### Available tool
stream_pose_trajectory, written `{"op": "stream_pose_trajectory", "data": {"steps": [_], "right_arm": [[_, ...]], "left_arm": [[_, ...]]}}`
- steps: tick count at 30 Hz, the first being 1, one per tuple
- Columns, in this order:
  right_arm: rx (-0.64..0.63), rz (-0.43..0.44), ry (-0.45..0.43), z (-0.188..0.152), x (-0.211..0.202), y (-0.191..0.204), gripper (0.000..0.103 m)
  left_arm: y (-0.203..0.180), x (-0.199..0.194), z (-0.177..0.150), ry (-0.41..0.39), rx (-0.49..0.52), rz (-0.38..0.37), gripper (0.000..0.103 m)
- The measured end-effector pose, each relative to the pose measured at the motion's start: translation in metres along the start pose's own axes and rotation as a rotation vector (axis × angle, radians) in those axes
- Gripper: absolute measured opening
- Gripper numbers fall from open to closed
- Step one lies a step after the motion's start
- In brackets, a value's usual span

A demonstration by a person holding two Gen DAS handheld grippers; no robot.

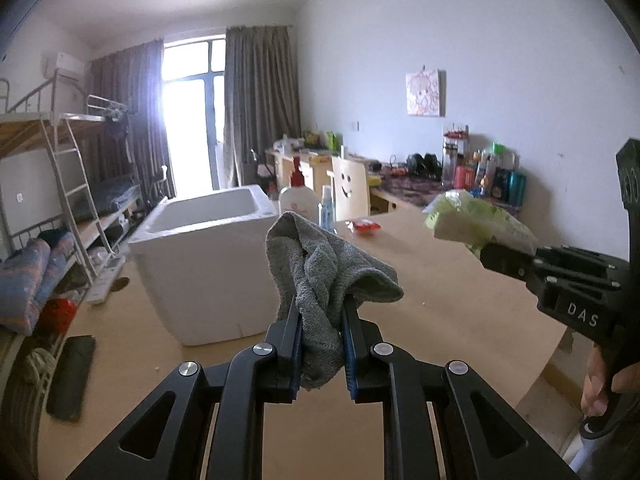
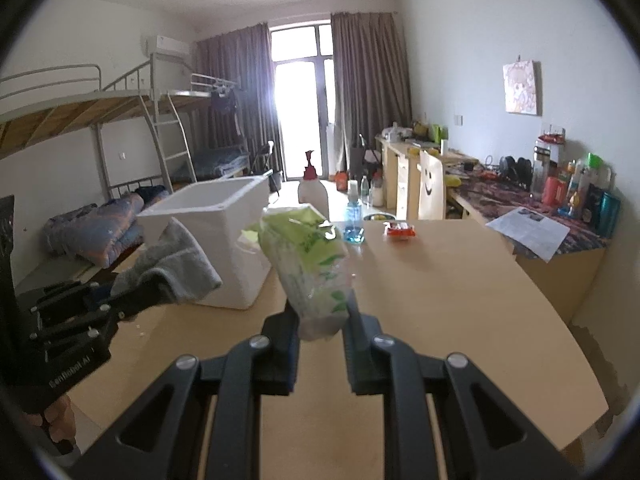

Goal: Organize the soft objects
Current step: 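Carry the grey cloth and green packet with both tools over the white foam box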

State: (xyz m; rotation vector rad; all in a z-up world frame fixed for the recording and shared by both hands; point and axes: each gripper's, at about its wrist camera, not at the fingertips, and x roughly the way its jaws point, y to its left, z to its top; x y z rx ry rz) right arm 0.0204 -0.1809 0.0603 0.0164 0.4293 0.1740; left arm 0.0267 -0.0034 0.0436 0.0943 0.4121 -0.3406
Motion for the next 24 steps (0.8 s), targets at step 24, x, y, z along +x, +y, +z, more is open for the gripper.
{"op": "stream_pose_trajectory", "data": {"steps": [24], "right_arm": [[-0.076,0.081,-0.031,-0.008,-0.006,0.041,0.022]], "left_arm": [[0.034,-0.049,-0.012,-0.081,-0.050,0.119,0.018]]}}
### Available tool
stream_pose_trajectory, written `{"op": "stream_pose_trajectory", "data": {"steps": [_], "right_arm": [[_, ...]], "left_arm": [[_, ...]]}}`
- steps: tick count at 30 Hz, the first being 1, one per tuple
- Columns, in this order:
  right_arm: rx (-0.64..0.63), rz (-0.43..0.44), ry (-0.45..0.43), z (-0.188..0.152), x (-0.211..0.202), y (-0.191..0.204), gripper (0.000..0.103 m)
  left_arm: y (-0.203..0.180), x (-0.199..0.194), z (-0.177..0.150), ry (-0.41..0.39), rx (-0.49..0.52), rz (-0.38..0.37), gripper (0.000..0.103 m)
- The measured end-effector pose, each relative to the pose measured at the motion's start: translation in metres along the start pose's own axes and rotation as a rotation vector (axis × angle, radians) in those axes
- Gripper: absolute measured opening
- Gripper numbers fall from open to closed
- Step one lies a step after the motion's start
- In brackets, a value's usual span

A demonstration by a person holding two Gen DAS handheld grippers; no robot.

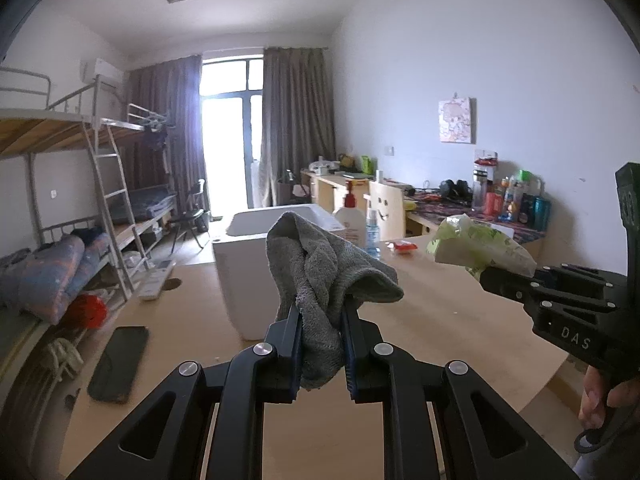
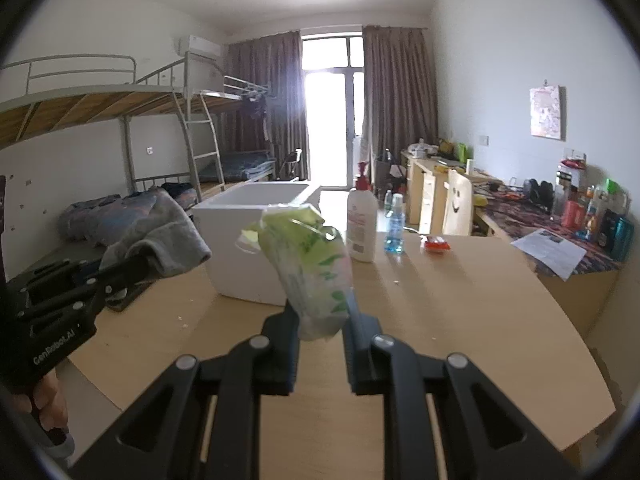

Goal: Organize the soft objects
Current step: 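Carry the grey cloth and green packet with both tools over the white foam box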

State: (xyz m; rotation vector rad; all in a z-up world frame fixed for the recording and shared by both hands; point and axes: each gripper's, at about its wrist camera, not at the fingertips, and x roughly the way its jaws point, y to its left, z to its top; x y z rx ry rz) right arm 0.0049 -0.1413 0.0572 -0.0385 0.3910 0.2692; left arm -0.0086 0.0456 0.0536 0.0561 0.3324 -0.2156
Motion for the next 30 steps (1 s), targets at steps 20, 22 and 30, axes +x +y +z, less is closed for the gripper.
{"op": "stream_pose_trajectory", "data": {"steps": [20,22,30], "right_arm": [[-0.092,0.161,0.021,0.003,0.020,0.065,0.022],[-0.096,0.173,0.027,0.002,0.023,0.069,0.022],[-0.094,0.176,0.043,-0.002,0.029,0.067,0.022]], "left_arm": [[0.054,-0.034,-0.018,-0.022,-0.085,0.164,0.018],[0.056,-0.033,-0.018,-0.019,-0.090,0.170,0.018],[0.059,-0.023,-0.018,-0.004,-0.104,0.172,0.018]]}}
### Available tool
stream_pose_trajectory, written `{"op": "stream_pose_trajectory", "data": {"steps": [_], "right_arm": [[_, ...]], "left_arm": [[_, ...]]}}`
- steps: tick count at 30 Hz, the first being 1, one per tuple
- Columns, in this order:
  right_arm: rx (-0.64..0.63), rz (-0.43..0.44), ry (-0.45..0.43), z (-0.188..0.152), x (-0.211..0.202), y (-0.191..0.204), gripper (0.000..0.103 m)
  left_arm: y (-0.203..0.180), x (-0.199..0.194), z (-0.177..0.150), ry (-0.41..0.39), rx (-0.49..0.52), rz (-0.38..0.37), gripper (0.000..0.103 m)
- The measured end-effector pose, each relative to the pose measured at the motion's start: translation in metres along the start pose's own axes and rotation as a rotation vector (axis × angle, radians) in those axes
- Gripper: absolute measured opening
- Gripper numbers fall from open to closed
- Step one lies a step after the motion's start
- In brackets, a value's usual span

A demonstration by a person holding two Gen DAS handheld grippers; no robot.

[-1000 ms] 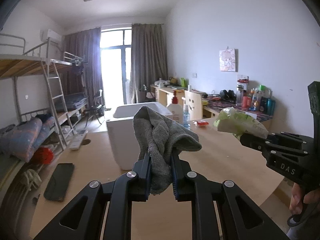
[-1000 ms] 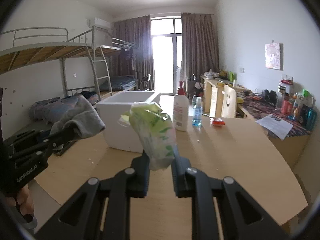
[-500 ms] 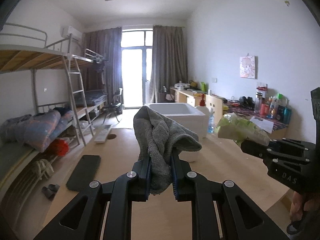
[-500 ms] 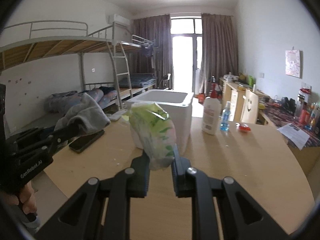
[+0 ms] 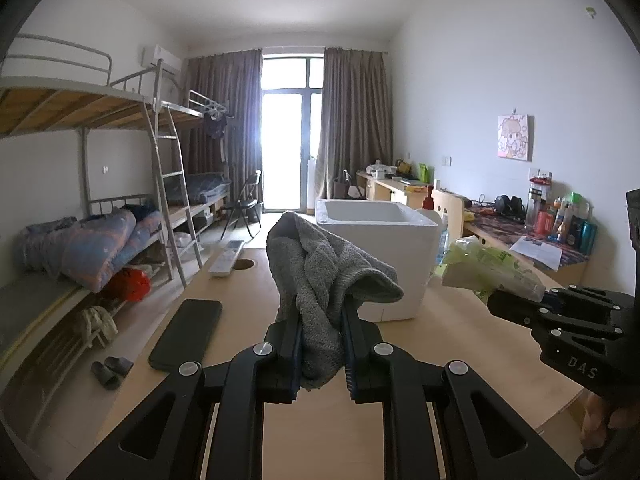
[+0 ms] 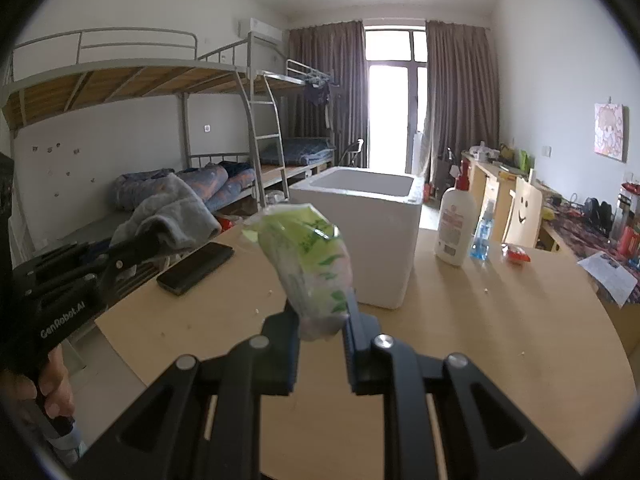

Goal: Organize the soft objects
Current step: 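Carry the grey cloth and green packet with both tools over the white foam box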

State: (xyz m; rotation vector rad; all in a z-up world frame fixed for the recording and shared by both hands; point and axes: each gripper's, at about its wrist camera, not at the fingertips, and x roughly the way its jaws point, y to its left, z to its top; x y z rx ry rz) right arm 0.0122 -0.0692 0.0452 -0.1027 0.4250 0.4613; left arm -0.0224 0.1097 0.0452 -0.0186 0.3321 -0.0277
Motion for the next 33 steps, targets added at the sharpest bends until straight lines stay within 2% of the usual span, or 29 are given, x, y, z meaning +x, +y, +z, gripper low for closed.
{"op": "stream_pose_trajectory", "data": {"steps": [13,33], "right_arm": [[0.028,-0.025,0.007,0.012,0.010,-0.008,0.022],[0.035,-0.060,0.007,0.076,0.040,-0.033,0.022]], "left_arm": [[-0.002,0.025,0.016,0.007,0.011,-0.026,0.018],[-0.005,0.078,0.081,0.002,0.025,-0.049,0.018]]}}
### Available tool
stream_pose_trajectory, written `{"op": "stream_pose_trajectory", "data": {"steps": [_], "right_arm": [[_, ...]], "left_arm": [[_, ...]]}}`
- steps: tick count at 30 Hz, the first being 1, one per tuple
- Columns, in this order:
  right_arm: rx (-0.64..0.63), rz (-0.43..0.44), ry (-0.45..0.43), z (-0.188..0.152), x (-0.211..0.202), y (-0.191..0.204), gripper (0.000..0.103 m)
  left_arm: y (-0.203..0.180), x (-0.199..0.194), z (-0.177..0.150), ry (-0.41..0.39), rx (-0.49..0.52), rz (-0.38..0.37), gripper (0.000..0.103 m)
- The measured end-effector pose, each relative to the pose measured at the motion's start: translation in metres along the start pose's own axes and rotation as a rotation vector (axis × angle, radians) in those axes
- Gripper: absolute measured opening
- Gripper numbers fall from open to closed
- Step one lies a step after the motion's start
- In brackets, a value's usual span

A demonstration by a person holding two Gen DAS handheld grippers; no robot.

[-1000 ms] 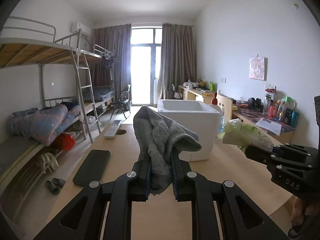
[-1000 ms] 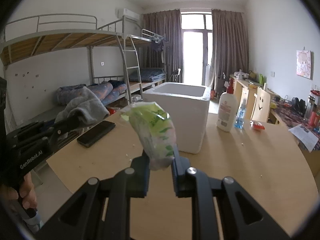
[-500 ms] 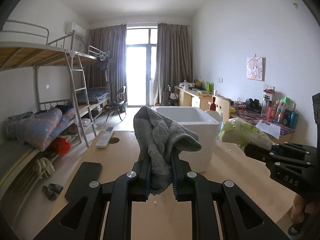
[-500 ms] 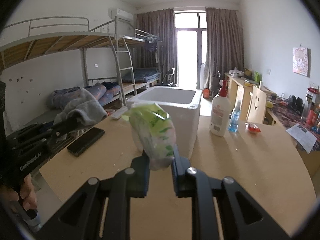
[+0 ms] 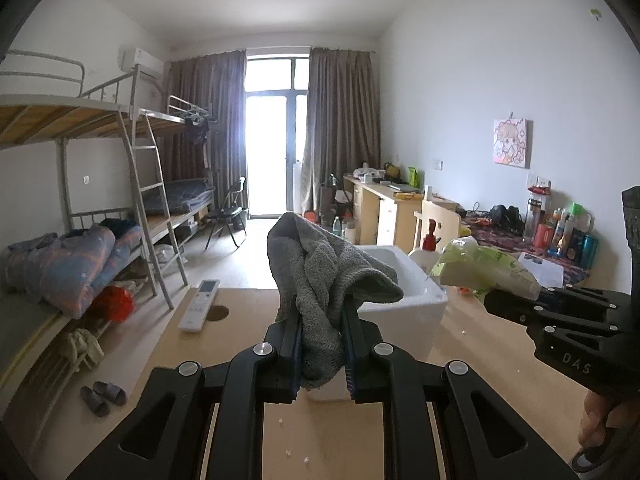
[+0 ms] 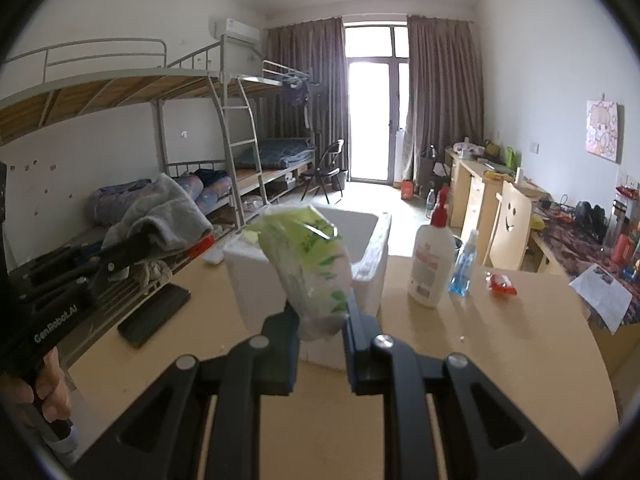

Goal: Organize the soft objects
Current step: 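Carry the grey cloth and green packet with both tools over the white foam box, then lower the green packet into the box and open the right tool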

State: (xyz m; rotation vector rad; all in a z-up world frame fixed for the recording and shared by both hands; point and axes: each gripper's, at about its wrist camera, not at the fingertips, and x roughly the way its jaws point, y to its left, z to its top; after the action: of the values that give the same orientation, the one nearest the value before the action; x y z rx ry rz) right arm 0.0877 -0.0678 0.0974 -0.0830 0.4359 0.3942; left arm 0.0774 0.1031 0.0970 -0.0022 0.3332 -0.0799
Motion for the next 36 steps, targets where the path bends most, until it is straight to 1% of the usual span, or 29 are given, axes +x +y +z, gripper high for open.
{"op": "stream_pose_trajectory", "data": {"steps": [12,16,26,31,36], "right_arm": [[0.001,0.005,0.032,0.032,0.039,-0.009,0.022],[-0.003,-0.006,0.049,0.039,0.056,-0.011,0.022],[0.004,0.001,0.085,0.049,0.094,-0.017,0.022],[0.000,0.008,0.109,0.050,0.109,-0.016,0.022],[-0.013,0.019,0.123,0.055,0.120,-0.012,0.022]], "left_arm": [[0.009,0.044,0.025,0.013,-0.005,-0.011,0.018],[0.013,0.059,0.030,0.025,-0.005,-0.001,0.018],[0.018,0.093,0.038,0.052,-0.003,0.005,0.018],[0.021,0.101,0.041,0.058,0.003,0.009,0.018],[0.023,0.101,0.040,0.054,-0.003,0.031,0.018]]}}
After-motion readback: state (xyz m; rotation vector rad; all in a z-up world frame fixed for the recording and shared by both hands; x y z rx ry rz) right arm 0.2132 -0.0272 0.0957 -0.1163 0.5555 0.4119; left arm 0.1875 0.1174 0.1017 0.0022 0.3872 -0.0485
